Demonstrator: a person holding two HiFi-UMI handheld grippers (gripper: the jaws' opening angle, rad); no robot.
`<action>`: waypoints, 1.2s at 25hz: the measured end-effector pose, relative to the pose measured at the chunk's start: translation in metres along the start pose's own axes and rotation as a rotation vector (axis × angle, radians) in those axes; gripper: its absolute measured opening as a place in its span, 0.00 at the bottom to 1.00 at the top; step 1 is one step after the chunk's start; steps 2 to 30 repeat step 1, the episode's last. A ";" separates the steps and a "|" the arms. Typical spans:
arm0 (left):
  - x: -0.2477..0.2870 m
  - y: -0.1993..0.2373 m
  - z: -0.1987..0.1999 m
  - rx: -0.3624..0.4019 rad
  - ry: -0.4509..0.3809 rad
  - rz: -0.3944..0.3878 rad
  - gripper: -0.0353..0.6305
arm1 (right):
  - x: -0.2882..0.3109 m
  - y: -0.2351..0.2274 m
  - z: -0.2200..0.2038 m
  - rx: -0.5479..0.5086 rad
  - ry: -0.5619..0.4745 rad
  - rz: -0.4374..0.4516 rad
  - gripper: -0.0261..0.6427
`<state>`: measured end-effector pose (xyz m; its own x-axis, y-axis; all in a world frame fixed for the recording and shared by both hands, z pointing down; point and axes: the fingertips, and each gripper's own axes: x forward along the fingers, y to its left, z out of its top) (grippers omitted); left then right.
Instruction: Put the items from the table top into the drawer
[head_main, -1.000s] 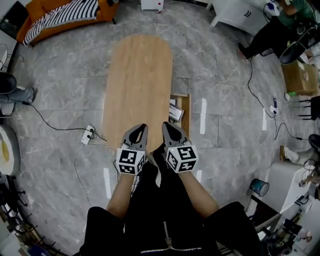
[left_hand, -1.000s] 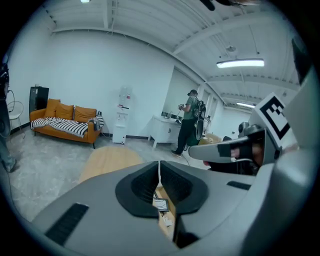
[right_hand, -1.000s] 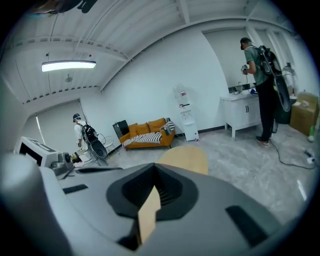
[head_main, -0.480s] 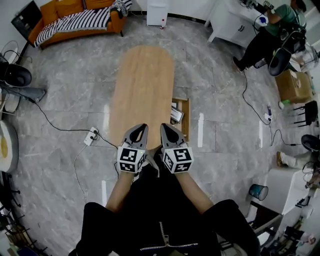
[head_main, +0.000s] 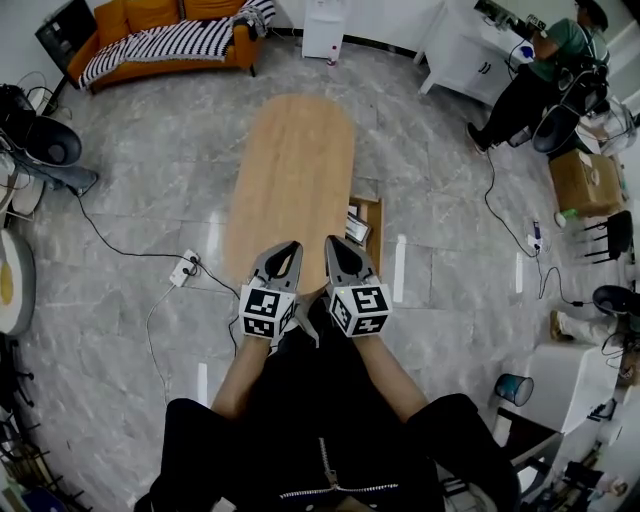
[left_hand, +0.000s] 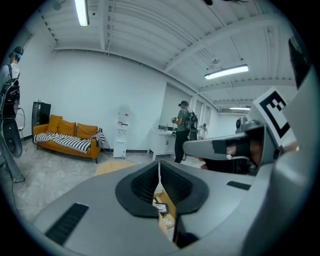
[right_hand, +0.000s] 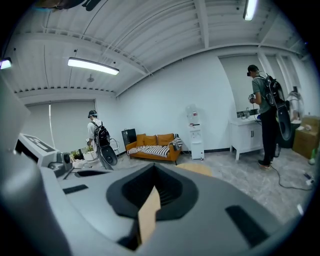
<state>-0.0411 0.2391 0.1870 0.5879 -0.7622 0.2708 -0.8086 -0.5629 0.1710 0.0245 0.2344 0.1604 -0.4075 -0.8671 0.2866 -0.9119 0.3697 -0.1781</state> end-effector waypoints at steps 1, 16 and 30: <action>-0.001 0.001 0.002 0.002 -0.005 -0.002 0.09 | 0.001 0.001 0.004 -0.002 -0.007 0.000 0.05; -0.001 0.001 0.002 0.002 -0.005 -0.002 0.09 | 0.001 0.001 0.004 -0.002 -0.007 0.000 0.05; -0.001 0.001 0.002 0.002 -0.005 -0.002 0.09 | 0.001 0.001 0.004 -0.002 -0.007 0.000 0.05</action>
